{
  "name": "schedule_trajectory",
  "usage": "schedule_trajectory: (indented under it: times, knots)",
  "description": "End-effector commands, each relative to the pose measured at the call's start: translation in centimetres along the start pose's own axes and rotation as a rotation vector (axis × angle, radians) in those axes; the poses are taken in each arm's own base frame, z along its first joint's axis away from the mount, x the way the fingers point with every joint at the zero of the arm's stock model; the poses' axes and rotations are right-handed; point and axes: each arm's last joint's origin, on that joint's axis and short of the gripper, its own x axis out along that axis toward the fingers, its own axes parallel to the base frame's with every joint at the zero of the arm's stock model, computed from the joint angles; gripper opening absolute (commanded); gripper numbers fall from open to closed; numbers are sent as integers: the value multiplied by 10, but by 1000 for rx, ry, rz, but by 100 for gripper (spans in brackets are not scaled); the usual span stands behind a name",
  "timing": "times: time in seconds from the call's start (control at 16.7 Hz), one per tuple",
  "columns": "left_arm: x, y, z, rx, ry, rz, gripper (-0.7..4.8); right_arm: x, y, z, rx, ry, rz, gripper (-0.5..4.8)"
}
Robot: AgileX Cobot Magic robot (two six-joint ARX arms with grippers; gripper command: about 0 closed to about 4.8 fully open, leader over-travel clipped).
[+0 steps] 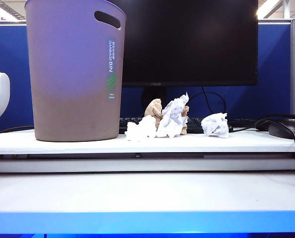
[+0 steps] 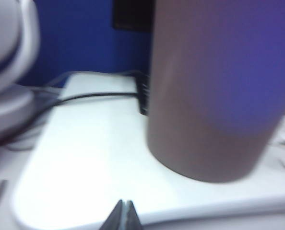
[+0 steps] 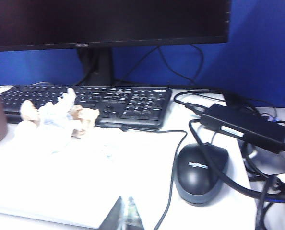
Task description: Pick up all paper balls from the table and place them in the pink trash can.
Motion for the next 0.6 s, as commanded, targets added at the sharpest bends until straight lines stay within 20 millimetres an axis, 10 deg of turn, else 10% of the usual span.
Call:
schedule_trajectory:
  times: [0.06,0.3,0.6]
  knots:
    - [0,-1,1,0,-7,-44,-5,0,0,0,29,-21,9,-5]
    - [0,-3,3,-47,-18,-111,-5,0,0,1,141,-35,4,-6]
    - [-15,-17,49,-772,-315,-547,-5,-1,0,12,418,-147,14,-6]
